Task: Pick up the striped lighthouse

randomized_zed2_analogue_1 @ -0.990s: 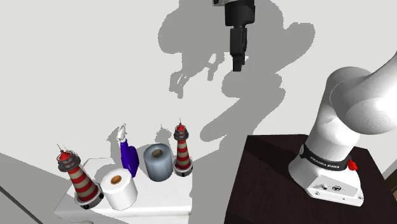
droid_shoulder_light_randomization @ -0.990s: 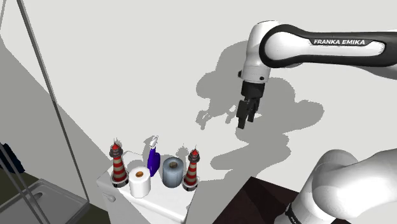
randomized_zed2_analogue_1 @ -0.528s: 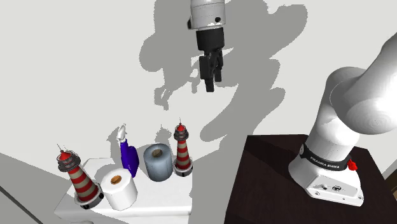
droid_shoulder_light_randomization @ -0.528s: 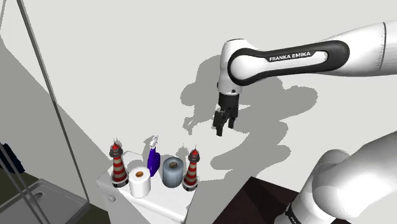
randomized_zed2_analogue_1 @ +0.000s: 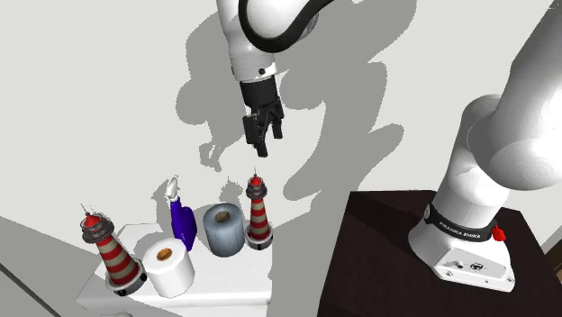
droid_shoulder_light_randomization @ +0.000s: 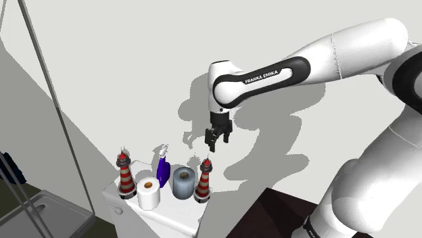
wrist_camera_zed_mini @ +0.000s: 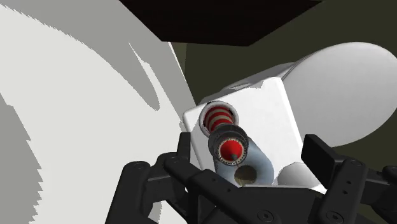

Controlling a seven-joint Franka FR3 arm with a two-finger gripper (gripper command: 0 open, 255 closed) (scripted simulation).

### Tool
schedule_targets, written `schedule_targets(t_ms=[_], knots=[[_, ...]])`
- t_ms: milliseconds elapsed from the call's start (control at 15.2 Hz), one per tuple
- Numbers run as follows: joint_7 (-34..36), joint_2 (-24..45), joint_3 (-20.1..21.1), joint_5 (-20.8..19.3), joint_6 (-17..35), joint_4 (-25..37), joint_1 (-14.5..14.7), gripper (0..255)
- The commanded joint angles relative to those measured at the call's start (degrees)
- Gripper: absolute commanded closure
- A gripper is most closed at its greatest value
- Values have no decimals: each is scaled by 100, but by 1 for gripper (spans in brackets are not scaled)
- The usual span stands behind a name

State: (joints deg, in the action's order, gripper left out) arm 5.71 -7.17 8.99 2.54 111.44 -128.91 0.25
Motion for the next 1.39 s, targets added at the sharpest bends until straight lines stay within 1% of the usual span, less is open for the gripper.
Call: schedule_targets(t_ms=[0, 198, 660, 792, 858, 1320], knots=[[171, 505, 56, -144, 194, 268, 9, 0], [406, 1167, 90, -365, 387, 668, 47, 0], [454, 1469, 81, -428, 894, 457, 58, 0], [458, 1496, 80, -434, 935, 442, 59, 0], [459, 1503, 80, -435, 936, 449, 60, 255], [458, 1490, 80, -433, 932, 441, 59, 255]])
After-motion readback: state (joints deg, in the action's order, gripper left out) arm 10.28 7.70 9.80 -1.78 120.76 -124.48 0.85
